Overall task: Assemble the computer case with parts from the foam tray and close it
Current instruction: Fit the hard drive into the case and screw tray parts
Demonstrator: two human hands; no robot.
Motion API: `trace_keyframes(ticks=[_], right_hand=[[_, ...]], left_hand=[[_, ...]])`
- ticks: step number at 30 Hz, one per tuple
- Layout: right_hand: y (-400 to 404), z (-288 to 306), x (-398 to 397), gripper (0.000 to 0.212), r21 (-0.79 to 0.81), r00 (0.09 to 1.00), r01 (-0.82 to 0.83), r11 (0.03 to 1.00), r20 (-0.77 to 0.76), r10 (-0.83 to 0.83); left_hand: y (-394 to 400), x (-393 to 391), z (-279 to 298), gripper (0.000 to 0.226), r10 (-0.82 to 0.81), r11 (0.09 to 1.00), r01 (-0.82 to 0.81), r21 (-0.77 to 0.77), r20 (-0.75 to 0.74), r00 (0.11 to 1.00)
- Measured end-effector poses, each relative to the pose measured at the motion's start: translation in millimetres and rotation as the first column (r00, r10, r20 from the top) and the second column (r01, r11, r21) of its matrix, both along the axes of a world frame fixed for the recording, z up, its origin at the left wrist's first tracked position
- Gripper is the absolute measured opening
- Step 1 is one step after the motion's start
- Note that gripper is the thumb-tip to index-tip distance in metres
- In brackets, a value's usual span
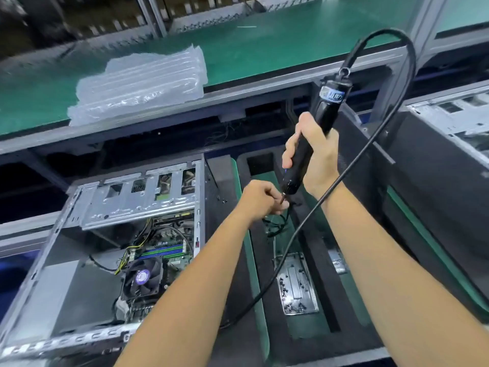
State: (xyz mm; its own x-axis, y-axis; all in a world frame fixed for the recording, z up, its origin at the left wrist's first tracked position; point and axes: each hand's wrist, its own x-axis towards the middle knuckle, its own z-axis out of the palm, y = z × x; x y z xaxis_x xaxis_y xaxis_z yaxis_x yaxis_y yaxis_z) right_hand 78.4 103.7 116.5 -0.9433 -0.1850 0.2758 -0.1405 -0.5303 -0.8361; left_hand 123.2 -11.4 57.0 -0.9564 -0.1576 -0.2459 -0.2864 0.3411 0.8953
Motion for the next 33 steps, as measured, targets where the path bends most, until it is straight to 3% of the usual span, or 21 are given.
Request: trace_keyframes(ticks=[4,9,12,19,27,33], right_hand=[[-40,51,0,0.038,-0.073,0.997,-0.045,0.996,-0.059,0.041],[-115,80,16,0.044,-0.101,0.992,-0.121,0.988,-0.032,0.118],[-160,85,29,0.045,-0.074,0.989,-0.149,0.986,0.004,0.150],[-219,75,44,0.046,-0.008,0.995,-0.096,0.995,0.024,0.096],[-231,61,45,0.043,0.074,0.998,-0.057,0.996,0.002,0.057],[-226,56,37,0.043,0.072,0.999,-0.038,0.997,-0.004,0.038]], left_hand=[[-51,7,51,0.023,0.032,0.999,-0.038,-0.034,-0.161,0.986],[-118,46,60,0.024,0.065,0.979,-0.013,0.202,-0.256,0.964],[-155,63,53,0.036,0.086,0.957,0.003,0.289,-0.295,0.952],[-216,81,27,0.015,0.138,0.932,-0.020,0.362,-0.302,0.943],[-216,80,18,0.011,0.166,0.923,-0.037,0.383,-0.309,0.936],[-211,77,16,0.021,0.118,0.907,0.025,0.420,-0.313,0.942]])
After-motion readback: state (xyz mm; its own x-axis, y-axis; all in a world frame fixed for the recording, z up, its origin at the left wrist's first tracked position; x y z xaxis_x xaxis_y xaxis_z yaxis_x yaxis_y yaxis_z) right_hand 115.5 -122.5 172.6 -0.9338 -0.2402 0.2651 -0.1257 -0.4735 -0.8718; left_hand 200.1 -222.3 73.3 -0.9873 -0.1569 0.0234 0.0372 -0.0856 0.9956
